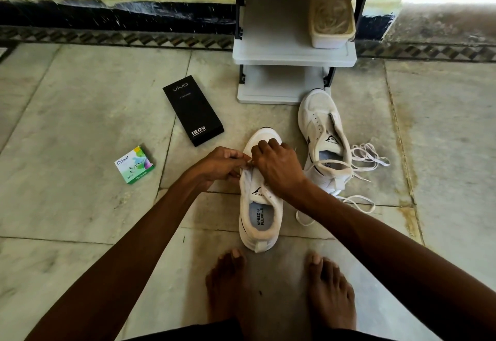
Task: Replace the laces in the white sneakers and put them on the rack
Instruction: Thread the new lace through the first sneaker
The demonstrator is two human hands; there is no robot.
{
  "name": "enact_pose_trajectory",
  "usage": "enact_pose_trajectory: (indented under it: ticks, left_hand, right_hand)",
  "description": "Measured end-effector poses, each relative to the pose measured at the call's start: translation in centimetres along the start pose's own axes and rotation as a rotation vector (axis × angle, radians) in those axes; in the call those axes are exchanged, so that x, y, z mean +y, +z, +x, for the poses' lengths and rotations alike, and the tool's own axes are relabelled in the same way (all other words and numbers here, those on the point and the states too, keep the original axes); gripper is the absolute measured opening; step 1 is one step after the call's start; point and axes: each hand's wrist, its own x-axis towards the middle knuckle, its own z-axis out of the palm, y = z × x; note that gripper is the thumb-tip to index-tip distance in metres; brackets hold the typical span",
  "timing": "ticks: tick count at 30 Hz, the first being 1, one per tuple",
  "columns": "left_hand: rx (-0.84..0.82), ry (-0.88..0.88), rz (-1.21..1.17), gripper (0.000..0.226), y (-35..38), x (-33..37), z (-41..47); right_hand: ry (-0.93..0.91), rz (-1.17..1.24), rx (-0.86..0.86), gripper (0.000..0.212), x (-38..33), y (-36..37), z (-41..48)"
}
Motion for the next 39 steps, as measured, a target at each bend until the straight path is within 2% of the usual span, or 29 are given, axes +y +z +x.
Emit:
enact_pose_trajectory:
  ticks: [4, 12, 17, 26, 30, 39]
  left_hand:
    - [-0.029, -0.006, 0.010, 0.014, -0.4, 0.2, 0.5]
    - [-0.017, -0.027, 0.052, 0.019, -0.6, -0.2, 1.2]
    - [-0.008, -0.030, 0.064, 0.014, -0.6, 0.0, 1.1]
    - [-0.037, -0.020, 0.109, 0.020, -0.8, 0.2, 1.1]
    - [-0.066, -0.021, 0.083, 0.017, -1.0, 0.0, 1.3]
    - [-0.080, -0.026, 0.034, 0.023, -1.1, -0.3, 1.7]
  right_hand:
    - [-0.182, 0.036, -0.056, 0.016, 1.4, -0.8, 0.5]
    - [-0.317, -0.024, -0.185, 0.024, 2.4, -2.3, 1.9]
    - [-0.385, -0.034, -0.181, 0.022, 2.6, -2.4, 2.3]
    - [-0.589, -0.151, -0.176, 0.031, 3.3, -2.0, 2.8]
    - [-0.650, -0.155, -0.071, 0.035, 3.5, -1.5, 2.9]
    - [-0.621, -0.112, 0.086, 0.034, 4.2, 0.2, 3.0]
